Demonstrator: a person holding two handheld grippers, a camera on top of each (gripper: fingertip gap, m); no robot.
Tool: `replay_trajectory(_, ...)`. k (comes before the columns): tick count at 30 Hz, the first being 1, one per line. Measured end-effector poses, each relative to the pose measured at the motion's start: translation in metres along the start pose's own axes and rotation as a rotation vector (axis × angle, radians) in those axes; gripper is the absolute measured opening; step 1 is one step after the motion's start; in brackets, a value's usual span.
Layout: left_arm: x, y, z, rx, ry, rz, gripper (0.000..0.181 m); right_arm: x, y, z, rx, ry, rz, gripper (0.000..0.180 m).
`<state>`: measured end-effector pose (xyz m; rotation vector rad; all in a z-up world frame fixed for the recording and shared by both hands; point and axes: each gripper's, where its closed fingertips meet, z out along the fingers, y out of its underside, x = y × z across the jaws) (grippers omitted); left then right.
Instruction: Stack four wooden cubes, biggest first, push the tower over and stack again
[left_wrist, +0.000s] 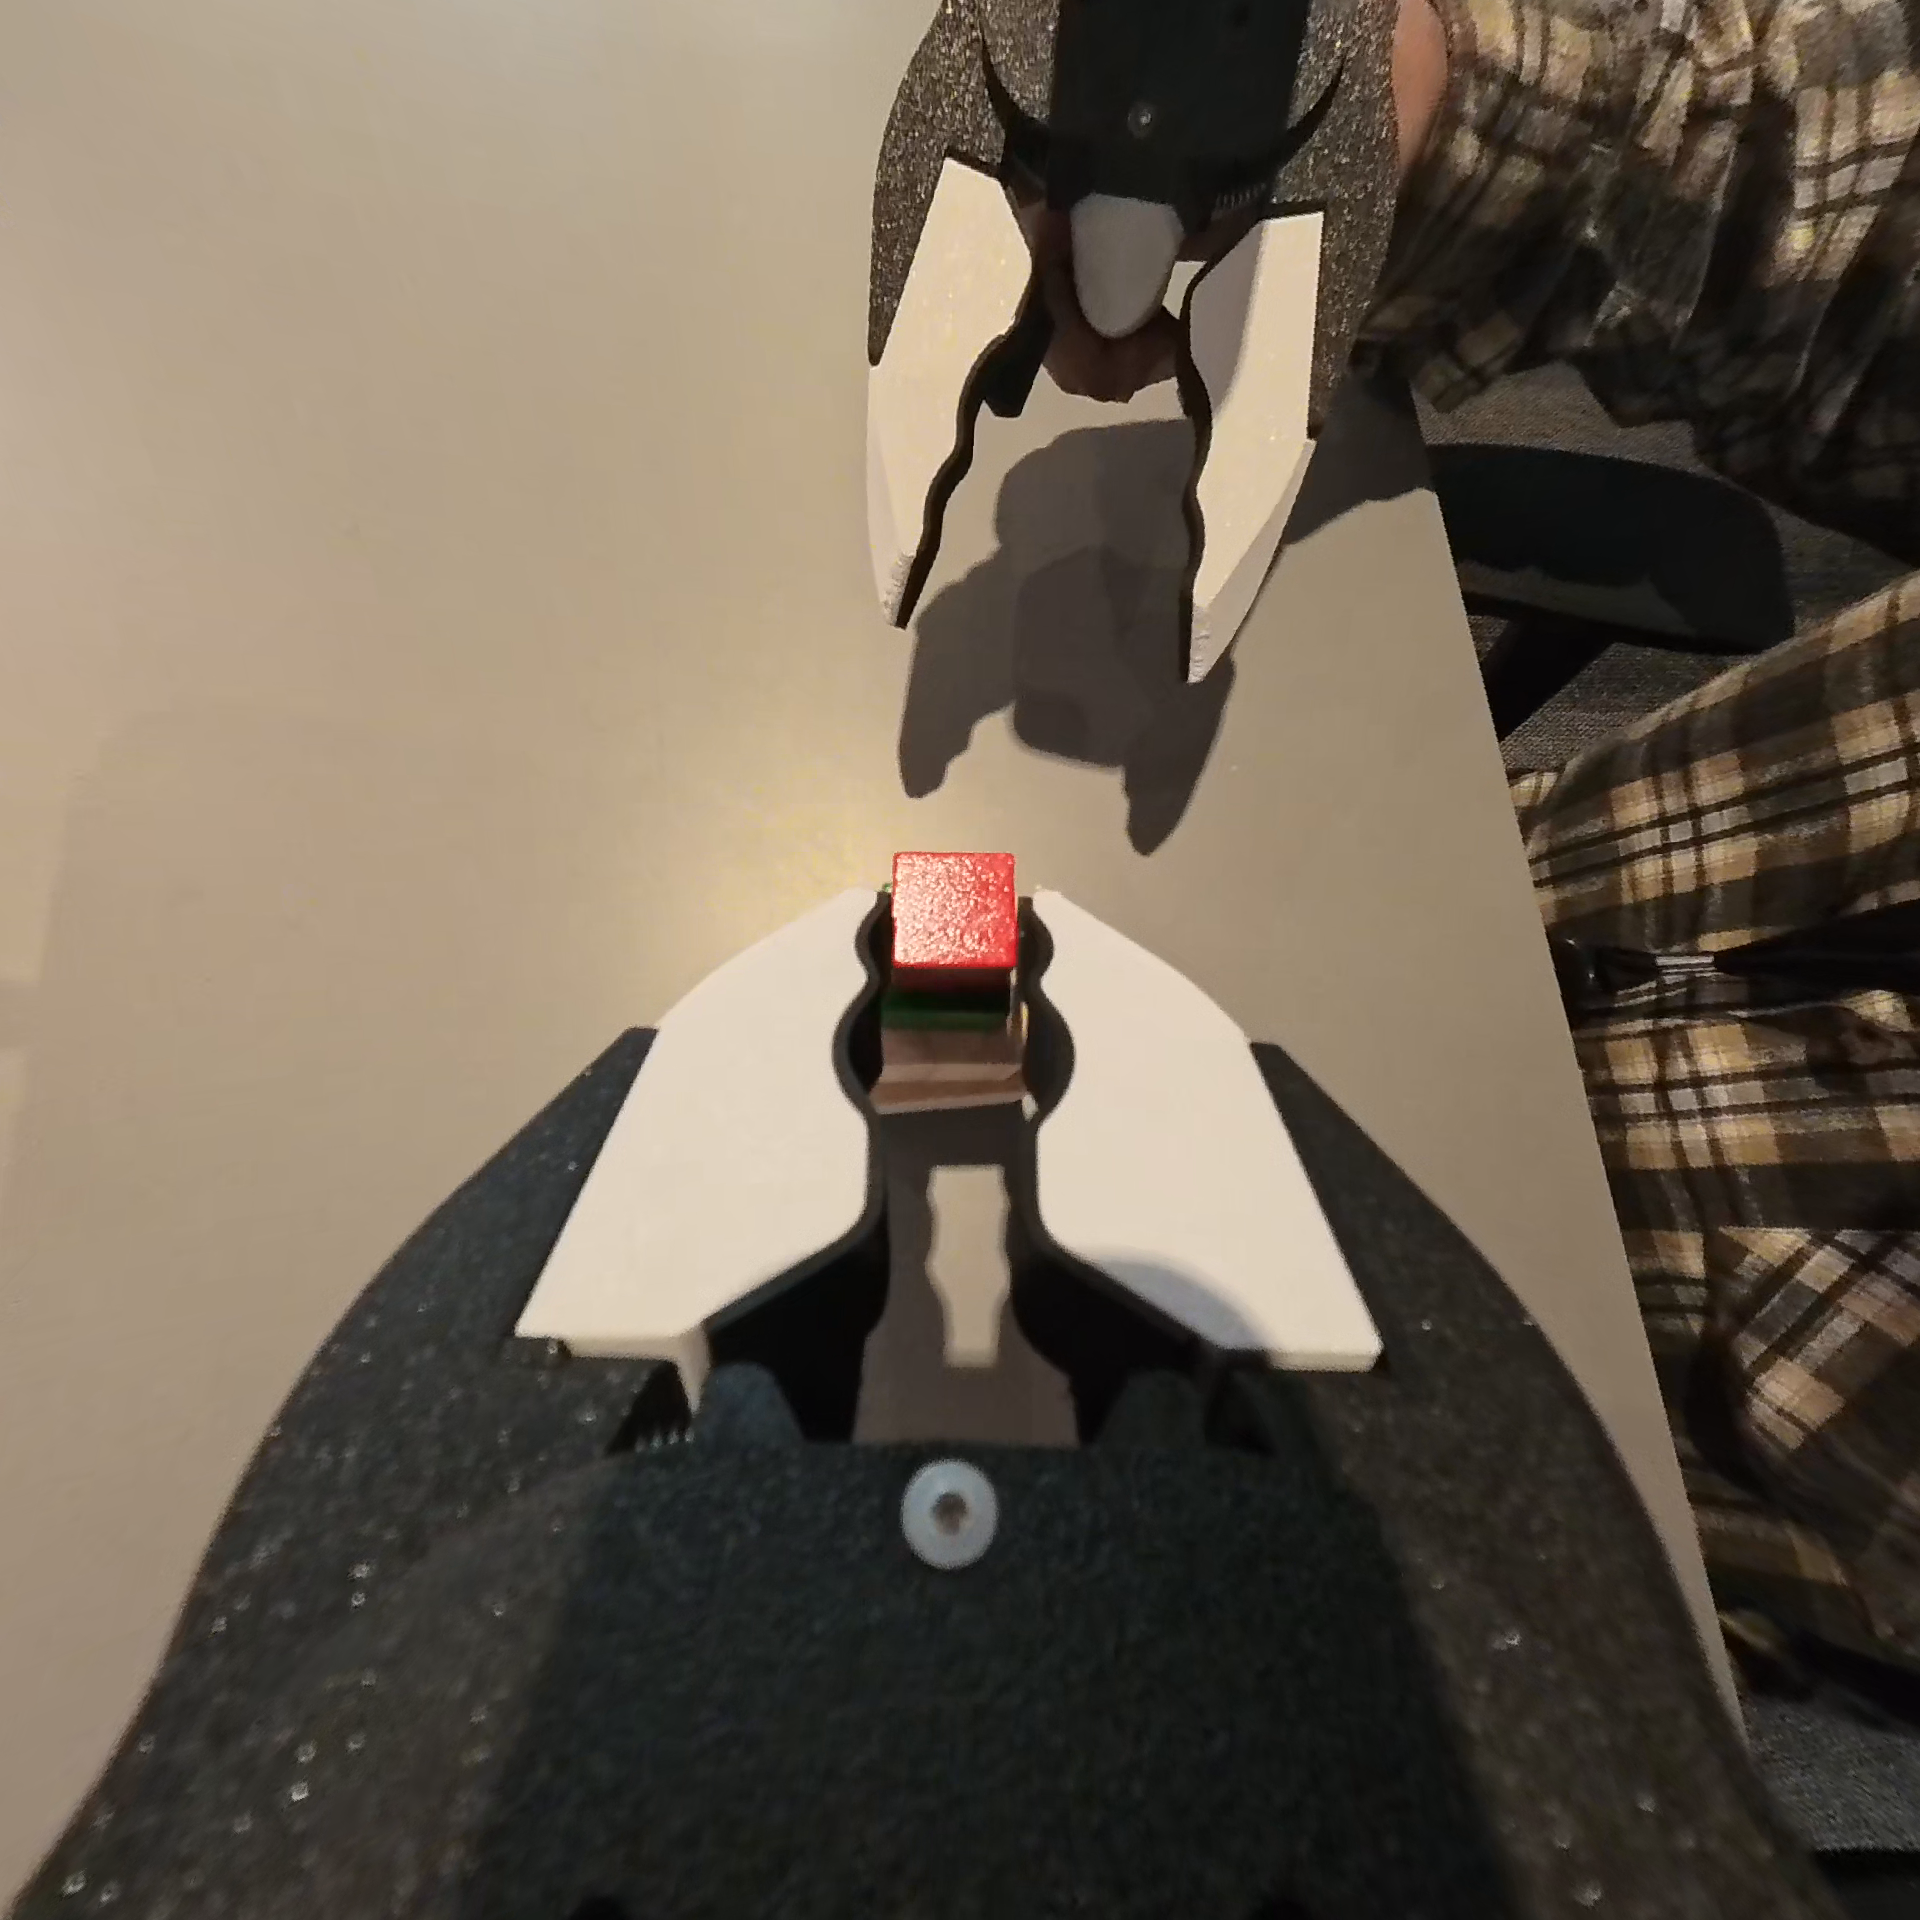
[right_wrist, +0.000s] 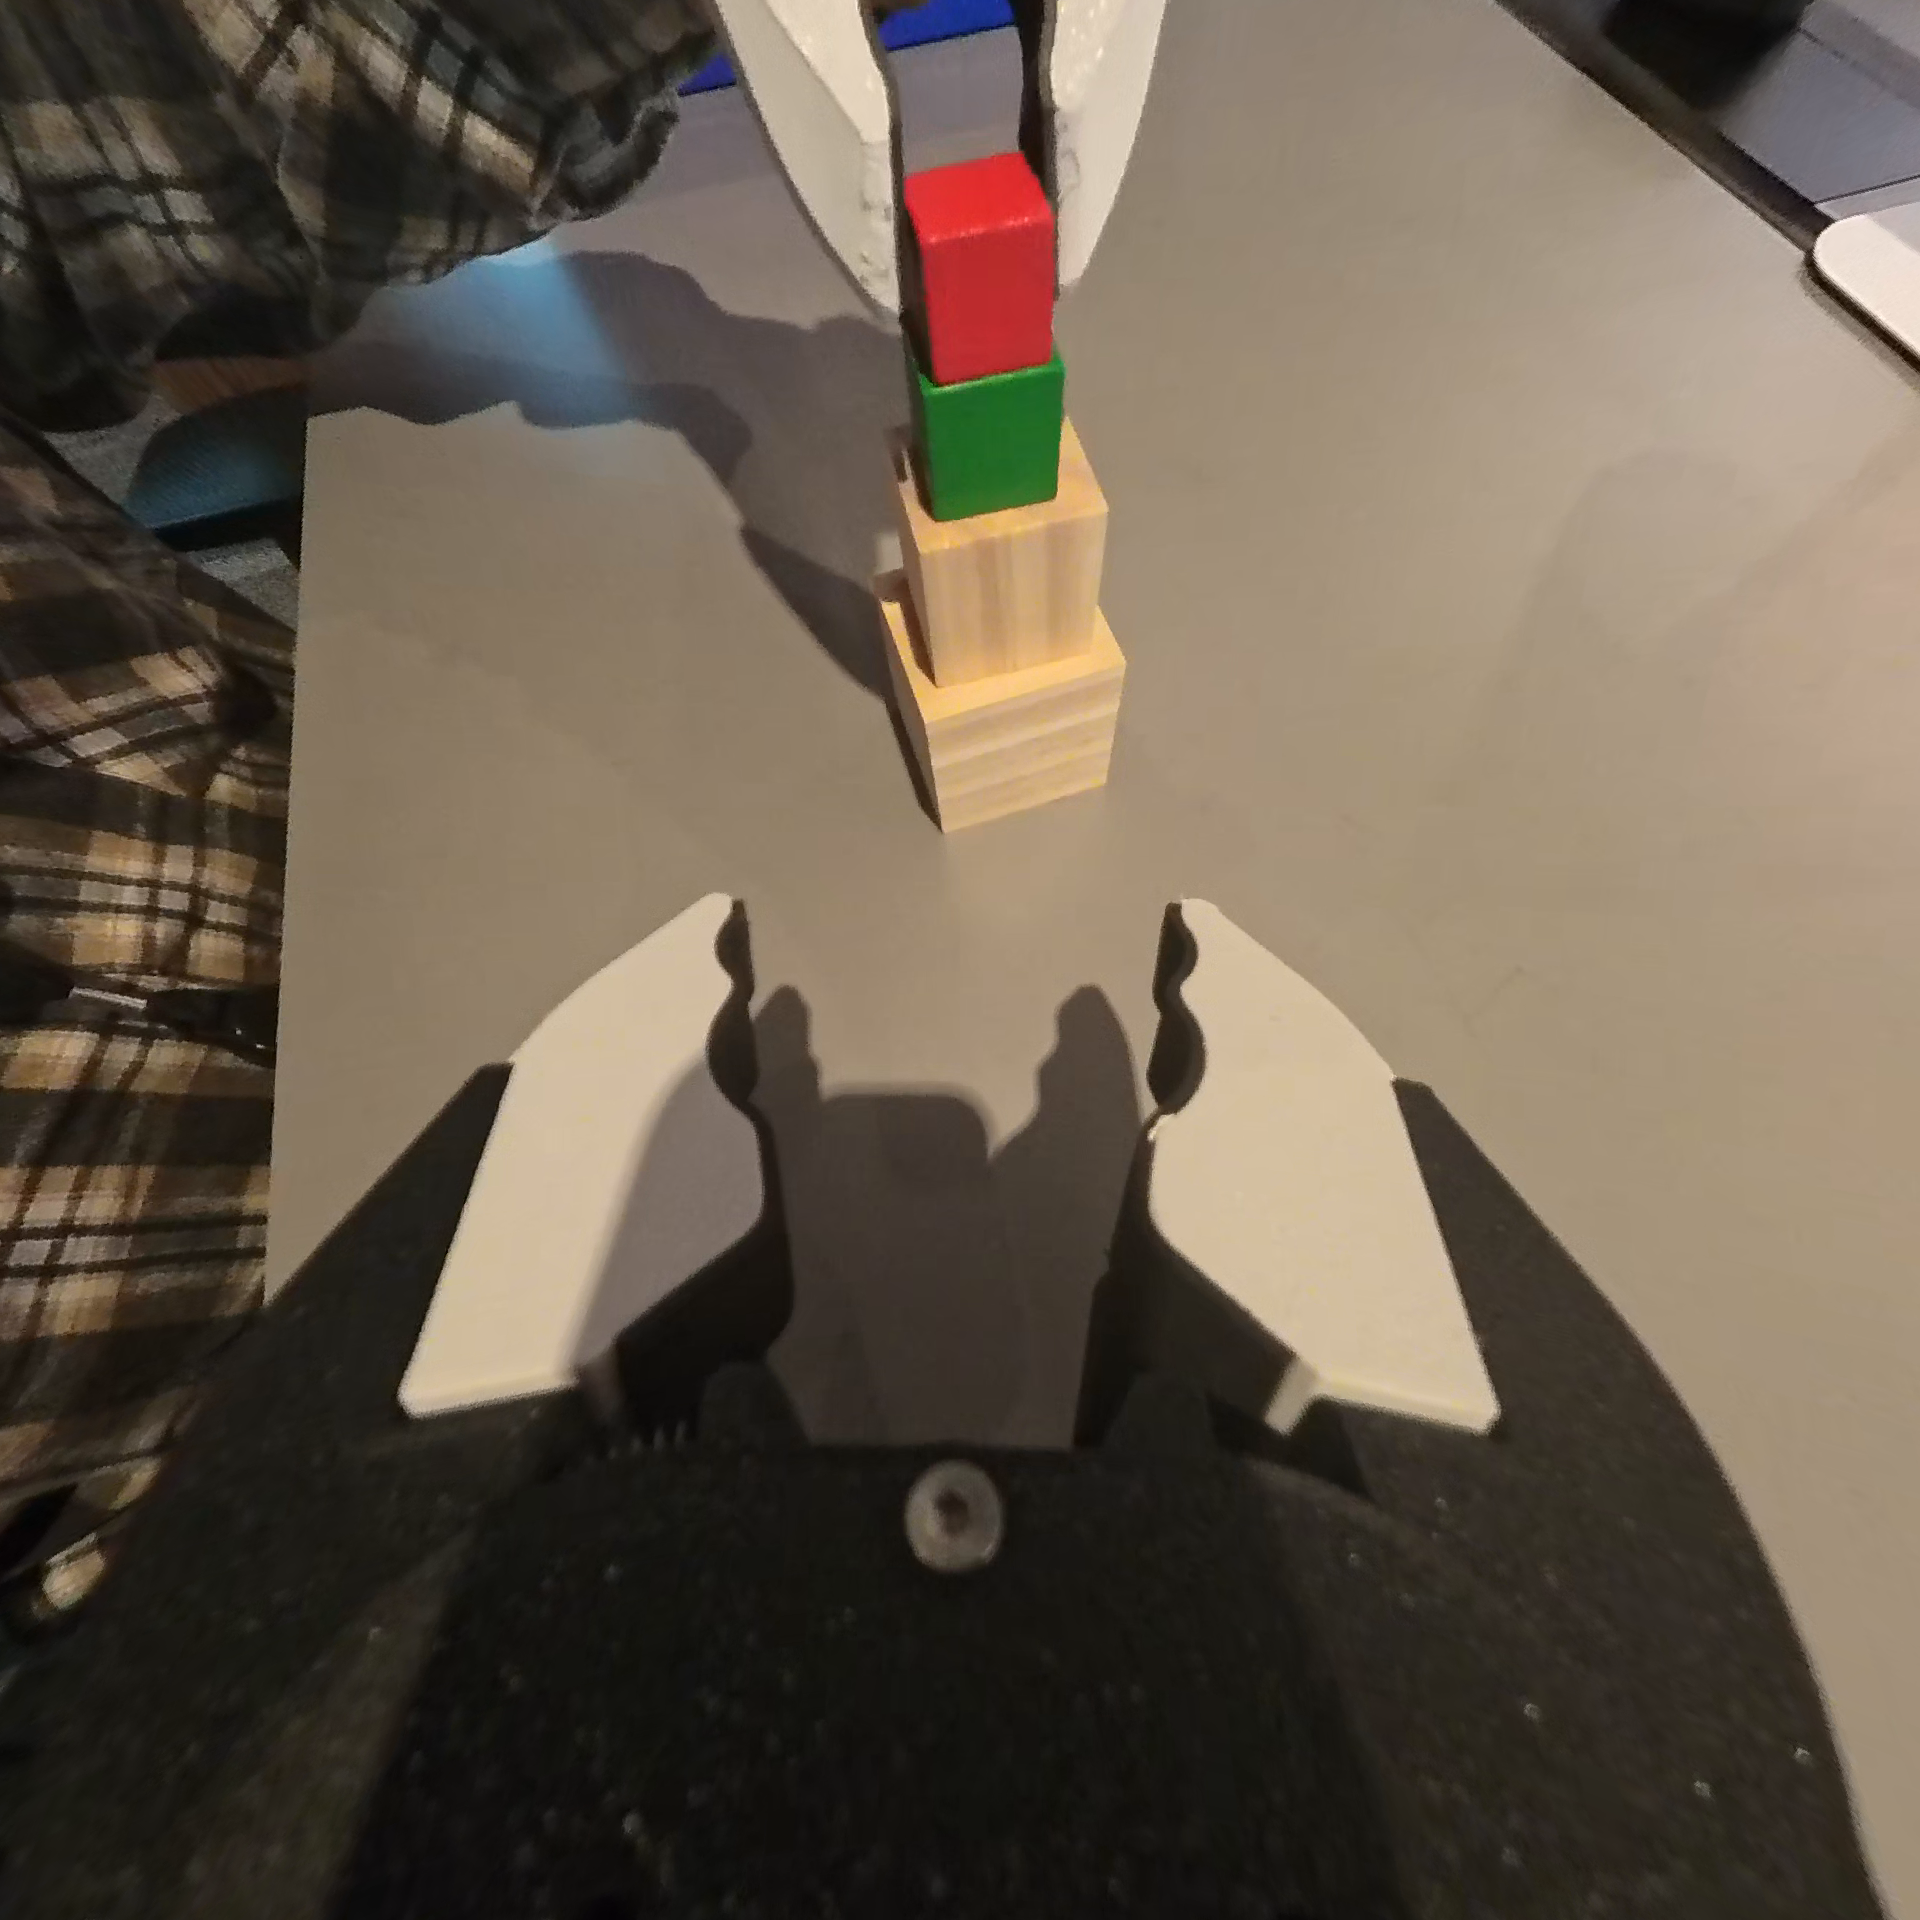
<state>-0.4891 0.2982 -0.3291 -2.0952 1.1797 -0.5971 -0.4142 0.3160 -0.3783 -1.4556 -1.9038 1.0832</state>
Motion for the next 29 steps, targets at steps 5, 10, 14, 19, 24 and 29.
replay_trajectory(5, -0.001, 0.002, 0.001, -0.001, -0.004, -0.008, 0.025, 0.0, -0.001, -0.001, 0.003, 0.001, 0.001, 0.074)
replay_trajectory(10, -0.002, 0.0, 0.0, 0.013, -0.009, -0.011, 0.032, 0.0, 0.0, 0.0, 0.001, 0.0, 0.0, 0.074)
replay_trajectory(14, -0.002, -0.003, -0.013, 0.059, -0.017, -0.028, 0.045, 0.002, -0.001, -0.002, 0.005, 0.011, 0.003, 0.075)
replay_trajectory(19, -0.025, 0.008, -0.069, 0.292, -0.175, -0.126, 0.063, 0.009, 0.003, -0.01, 0.002, 0.06, 0.049, 0.08)
replay_trajectory(24, -0.052, 0.072, -0.109, 0.49, -0.398, -0.289, 0.069, 0.021, -0.001, -0.015, 0.0, 0.123, 0.151, 0.084)
replay_trajectory(29, -0.07, 0.123, -0.13, 0.586, -0.632, -0.327, 0.068, 0.015, -0.01, -0.011, -0.036, 0.101, 0.328, 0.0)
